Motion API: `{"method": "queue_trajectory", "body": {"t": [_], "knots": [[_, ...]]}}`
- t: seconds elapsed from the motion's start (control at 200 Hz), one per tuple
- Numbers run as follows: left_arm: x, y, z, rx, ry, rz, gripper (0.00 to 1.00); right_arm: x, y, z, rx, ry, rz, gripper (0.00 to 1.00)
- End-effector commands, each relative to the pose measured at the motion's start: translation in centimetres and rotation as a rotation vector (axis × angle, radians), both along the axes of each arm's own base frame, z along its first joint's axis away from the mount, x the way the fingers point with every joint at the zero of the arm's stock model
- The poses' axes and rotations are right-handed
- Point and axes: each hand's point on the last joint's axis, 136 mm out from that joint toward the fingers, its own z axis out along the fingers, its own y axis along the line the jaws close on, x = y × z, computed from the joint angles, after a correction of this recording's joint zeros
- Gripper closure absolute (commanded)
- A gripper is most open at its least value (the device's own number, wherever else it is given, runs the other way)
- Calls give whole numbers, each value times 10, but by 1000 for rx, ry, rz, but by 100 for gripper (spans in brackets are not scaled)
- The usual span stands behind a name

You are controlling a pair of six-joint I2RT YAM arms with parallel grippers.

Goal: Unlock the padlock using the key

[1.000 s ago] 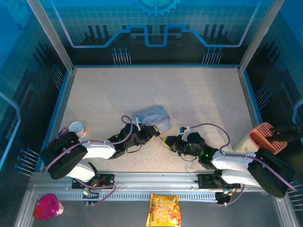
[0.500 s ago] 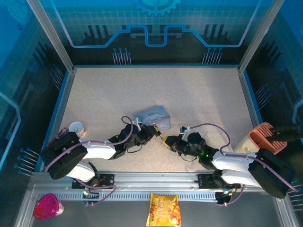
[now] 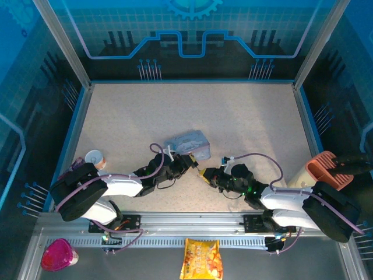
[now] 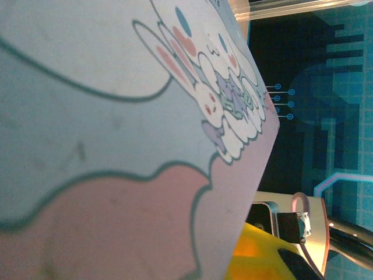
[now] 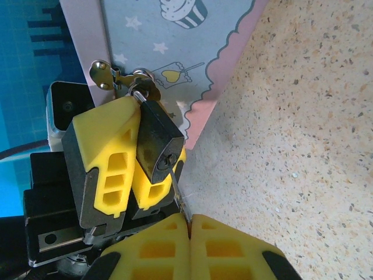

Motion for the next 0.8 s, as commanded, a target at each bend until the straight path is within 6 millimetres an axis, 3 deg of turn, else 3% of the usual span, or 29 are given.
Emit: {"method": "queue_trajectory", "body": {"t": [0.0,0.355,0.796], "knots": [[-7,-26,54,-149,-91,-76,97,10,0,13,63,-29,-34,100],[-8,-25,57,-160,-95,-82,100,15,-13,2,28,-16,-65,100],[-9,-28,70,-215,-108,-90,100,17,-7,8,50,-23,-34,100]]}}
